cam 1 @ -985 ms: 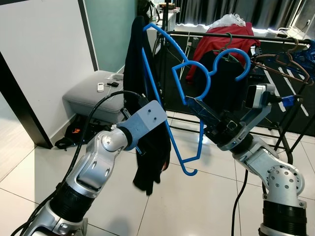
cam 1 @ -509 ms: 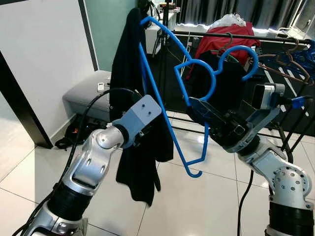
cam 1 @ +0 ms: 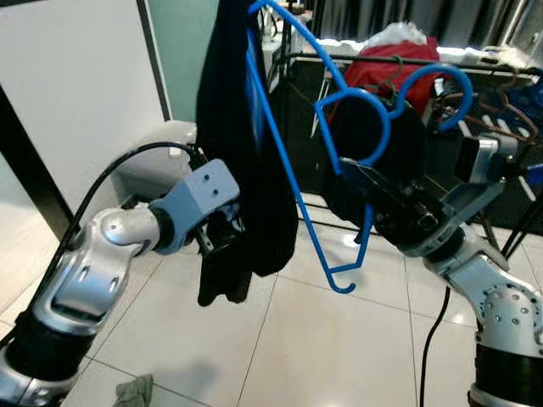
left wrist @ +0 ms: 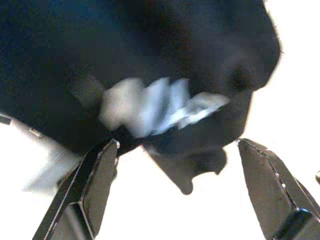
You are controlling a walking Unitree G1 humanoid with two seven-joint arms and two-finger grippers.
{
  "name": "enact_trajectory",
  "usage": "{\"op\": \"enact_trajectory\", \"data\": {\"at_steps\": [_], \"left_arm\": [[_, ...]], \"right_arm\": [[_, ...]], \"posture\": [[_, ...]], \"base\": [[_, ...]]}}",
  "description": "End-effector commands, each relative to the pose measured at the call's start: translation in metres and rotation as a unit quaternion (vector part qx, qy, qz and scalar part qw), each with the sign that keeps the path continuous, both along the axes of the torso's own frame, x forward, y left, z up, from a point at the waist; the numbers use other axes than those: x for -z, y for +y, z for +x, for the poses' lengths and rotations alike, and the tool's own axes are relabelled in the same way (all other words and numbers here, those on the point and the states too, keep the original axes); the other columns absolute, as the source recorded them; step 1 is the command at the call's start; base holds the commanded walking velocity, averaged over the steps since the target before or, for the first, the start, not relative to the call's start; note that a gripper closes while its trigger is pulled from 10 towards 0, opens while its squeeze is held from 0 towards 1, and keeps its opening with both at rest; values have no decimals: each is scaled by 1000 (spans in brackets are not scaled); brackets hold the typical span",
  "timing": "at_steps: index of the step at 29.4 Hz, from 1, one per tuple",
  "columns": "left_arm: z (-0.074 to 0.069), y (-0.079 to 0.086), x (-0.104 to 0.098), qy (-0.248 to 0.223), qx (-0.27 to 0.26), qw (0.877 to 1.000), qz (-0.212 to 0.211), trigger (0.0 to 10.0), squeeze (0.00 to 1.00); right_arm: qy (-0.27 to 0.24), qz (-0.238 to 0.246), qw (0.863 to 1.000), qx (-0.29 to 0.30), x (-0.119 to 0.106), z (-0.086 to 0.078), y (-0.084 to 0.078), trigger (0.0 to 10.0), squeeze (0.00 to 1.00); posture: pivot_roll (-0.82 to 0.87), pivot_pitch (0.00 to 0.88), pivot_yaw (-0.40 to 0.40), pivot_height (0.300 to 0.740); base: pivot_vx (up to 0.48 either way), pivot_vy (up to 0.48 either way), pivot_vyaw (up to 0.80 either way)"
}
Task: Hang hanger
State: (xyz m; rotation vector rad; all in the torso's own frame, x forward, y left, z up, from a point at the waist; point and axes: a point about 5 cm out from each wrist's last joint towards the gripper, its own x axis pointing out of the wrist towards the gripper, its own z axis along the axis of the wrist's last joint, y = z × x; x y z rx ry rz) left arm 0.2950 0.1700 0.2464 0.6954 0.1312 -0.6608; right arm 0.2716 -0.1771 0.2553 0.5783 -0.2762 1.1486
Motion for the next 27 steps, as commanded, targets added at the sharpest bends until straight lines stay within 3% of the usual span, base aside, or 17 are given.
{"op": "enact_trajectory", "data": {"at_steps": [1, 2, 3, 7, 15, 16, 19, 22, 23, 24, 25, 27], "left_arm": [[-1, 15, -20, -26, -22, 999, -25, 10000, 357], [0, 16, -23, -34, -25, 999, -33, 10000, 357], [1, 18, -30, -47, -33, 997, -49, 10000, 12], [4, 19, -44, -81, -49, 992, -86, 10000, 0], [3, 15, -48, -86, -43, 990, -106, 10000, 0], [0, 12, -60, -94, -24, 981, -170, 10000, 0], [-1, 12, -64, -97, -18, 976, -193, 10000, 0], [-4, 11, -78, -100, 11, 954, -282, 10000, 0], [-4, 11, -78, -100, 11, 954, -282, 10000, 0], [-7, 11, -82, -99, 29, 944, -314, 10000, 0], [-7, 11, -82, -99, 29, 944, -314, 10000, 0], [-10, 12, -86, -98, 55, 929, -353, 10000, 0]], "right_arm": [[-28, 2, 1000, -6, -7, -3, -2, 10000, 0], [-28, 0, 1000, -7, -7, -3, -2, 10000, 0], [-28, -2, 1000, -8, -7, -3, -2, 10000, 0], [-29, -3, 1000, -12, -6, -4, -1, 10000, 0], [-31, -3, 999, -15, -6, -5, -1, 10000, 0], [-33, -6, 999, -20, -6, -6, -1, 10000, 0], [-33, -7, 999, -22, -6, -7, -1, 10000, 0], [-35, -9, 999, -29, -6, -8, 0, 10000, 0], [-35, -9, 999, -29, -6, -8, 0, 10000, 0], [-35, -9, 999, -31, -6, -8, 0, 10000, 0], [-35, -9, 999, -31, -6, -8, 0, 10000, 0], [-35, -9, 999, -35, -5, -9, 0, 10000, 0]], "posture": [[25, 0, -1, 740], [24, 0, -3, 740], [23, 0, -3, 740], [21, 0, -3, 740], [18, 0, -2, 740], [18, 0, -1, 740], [18, 0, -1, 740], [17, 0, 0, 740], [17, 0, 0, 740], [17, 0, 0, 740], [17, 0, 0, 740], [16, 0, 1, 740]], "base": [[0, 0, 0], [0, 0, 0], [0, 0, 0], [0, 0, 0], [0, 0, 0], [0, 0, 0], [0, 0, 0], [0, 0, 0], [0, 0, 0], [0, 0, 0], [0, 0, 0], [0, 0, 0]]}}
